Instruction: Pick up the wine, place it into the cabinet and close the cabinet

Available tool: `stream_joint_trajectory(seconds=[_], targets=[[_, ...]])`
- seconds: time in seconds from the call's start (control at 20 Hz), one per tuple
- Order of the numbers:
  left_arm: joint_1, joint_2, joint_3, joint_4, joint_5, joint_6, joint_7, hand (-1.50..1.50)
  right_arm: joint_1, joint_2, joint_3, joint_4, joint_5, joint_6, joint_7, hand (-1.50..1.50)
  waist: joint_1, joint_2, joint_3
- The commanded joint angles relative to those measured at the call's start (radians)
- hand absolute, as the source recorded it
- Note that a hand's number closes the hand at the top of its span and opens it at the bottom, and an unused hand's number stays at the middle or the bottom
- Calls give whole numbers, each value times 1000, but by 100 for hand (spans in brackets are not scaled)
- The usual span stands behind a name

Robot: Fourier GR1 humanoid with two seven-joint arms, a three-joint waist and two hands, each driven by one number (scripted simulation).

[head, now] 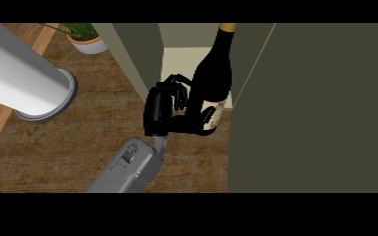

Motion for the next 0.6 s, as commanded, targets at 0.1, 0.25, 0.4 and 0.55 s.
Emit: stream_joint_trajectory(seconds=[0.1,0.25,0.4,0.55], targets=[[3,0,-40,80,62,43,-83,150,-38,10,14,-24,21,-40,40,-150,2,0,0],[-59,0,44,242,98,-61,-147,150,48,17,13,-20,13,17,-34,-150,-2,1,0],[-16,0,34,237,87,-66,-164,150,8,-38,-64,-4,-82,31,27,-150,1,0,0],[0,0,7,181,109,-33,-119,150,-40,10,28,-25,23,-39,65,-150,5,-1,0]])
